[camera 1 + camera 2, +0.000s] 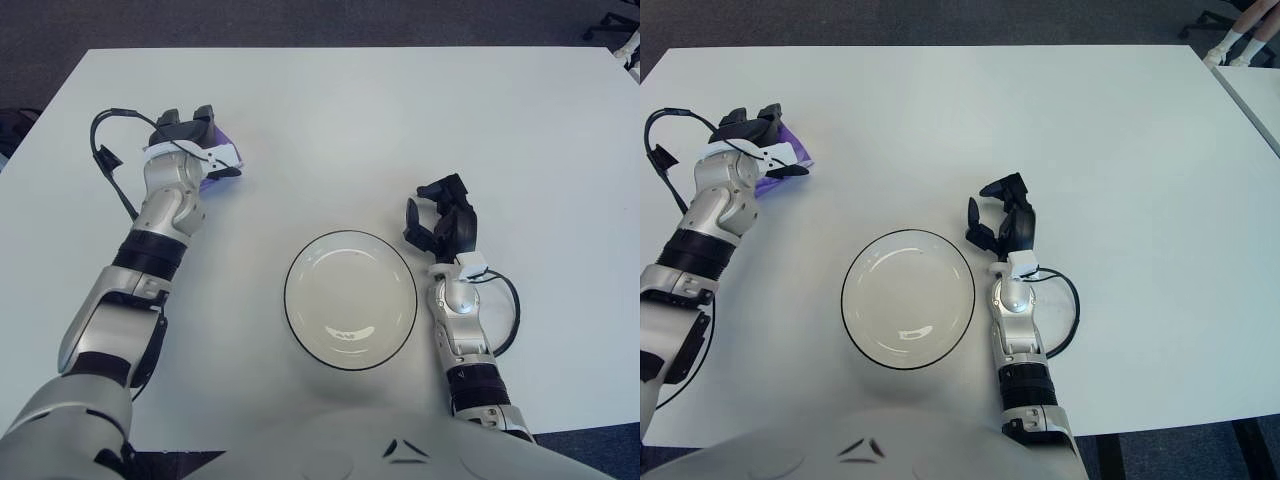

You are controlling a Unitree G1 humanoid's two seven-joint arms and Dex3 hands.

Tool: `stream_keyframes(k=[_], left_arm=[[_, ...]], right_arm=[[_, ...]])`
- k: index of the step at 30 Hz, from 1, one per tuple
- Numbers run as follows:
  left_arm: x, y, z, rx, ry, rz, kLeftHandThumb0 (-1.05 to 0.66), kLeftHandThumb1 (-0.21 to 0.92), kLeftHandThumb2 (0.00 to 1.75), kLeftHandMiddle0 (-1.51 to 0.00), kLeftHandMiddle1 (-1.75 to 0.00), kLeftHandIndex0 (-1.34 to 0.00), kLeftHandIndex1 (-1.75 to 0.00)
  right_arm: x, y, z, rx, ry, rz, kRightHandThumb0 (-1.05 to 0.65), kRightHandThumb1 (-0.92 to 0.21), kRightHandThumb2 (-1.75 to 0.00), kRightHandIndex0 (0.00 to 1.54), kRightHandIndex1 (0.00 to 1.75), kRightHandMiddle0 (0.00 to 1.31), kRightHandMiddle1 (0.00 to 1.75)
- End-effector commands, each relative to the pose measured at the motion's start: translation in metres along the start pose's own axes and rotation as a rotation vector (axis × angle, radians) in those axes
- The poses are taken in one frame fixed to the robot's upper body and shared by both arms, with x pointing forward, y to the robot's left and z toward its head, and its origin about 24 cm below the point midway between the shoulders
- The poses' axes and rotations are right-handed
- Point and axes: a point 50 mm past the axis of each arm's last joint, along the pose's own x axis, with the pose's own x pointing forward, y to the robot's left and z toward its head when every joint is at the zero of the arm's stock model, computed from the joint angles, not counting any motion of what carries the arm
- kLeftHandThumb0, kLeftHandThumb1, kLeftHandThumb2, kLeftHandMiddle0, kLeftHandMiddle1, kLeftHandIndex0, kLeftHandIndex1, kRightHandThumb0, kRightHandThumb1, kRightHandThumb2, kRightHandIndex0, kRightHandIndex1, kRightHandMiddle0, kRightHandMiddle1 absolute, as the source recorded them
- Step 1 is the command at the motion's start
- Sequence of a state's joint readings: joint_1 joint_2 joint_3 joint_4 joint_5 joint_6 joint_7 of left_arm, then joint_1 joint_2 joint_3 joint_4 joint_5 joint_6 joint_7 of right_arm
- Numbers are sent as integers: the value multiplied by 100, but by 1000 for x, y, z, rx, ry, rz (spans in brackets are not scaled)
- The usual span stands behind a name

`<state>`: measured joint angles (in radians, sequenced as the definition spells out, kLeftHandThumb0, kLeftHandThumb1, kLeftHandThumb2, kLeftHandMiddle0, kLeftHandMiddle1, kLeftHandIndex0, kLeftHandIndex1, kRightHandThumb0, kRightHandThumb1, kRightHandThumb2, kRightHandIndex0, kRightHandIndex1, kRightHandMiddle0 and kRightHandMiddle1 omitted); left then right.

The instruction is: Put the tissue paper into the plate.

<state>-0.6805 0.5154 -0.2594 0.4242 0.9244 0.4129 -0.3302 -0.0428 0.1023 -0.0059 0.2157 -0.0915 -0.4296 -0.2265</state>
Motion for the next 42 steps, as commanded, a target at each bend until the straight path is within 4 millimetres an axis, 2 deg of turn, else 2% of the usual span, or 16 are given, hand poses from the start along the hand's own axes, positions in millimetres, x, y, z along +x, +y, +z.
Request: stream_keyframes(k=[1, 16, 27, 35, 36, 38, 39, 42], left_arm=[[5, -1, -1, 11, 11, -34, -105, 81, 19, 0, 0, 0, 0], [13, -27, -7, -14, 40, -119, -105, 81, 19, 0, 0, 0, 0], [16, -76, -25, -49, 73, -163, -105, 81, 18, 0, 0, 0, 0], [16, -91, -23, -151, 94, -113, -100, 77, 18, 0, 0, 0, 0], [15, -93, -22, -164, 98, -103, -99, 75, 22, 0, 0, 0, 0], [14, -96, -22, -183, 104, -78, -96, 62, 45, -1, -1, 0, 0], [14, -97, -22, -190, 103, -59, -93, 53, 63, 0, -8, 0, 0], [13, -100, -21, -208, 102, -18, -89, 46, 77, 0, -29, 0, 0]], right_arm=[[-32, -19, -41, -76, 224, -32, -1, -49, -102, 57, 144, 38, 175], [-32, -20, -40, -72, 227, -35, -1, -48, -103, 57, 144, 39, 175], [-31, -21, -37, -54, 221, -44, -1, -49, -102, 56, 144, 39, 175], [-32, -22, -34, -56, 208, -41, -1, -49, -102, 56, 144, 39, 175], [-32, -22, -34, -54, 206, -41, -1, -48, -103, 56, 144, 40, 175], [-32, -23, -34, -50, 204, -40, -1, -48, -103, 56, 144, 40, 175], [-32, -23, -33, -49, 204, -40, -1, -48, -104, 55, 145, 41, 175], [-32, -23, -33, -47, 204, -41, -1, -47, -104, 55, 145, 41, 175]])
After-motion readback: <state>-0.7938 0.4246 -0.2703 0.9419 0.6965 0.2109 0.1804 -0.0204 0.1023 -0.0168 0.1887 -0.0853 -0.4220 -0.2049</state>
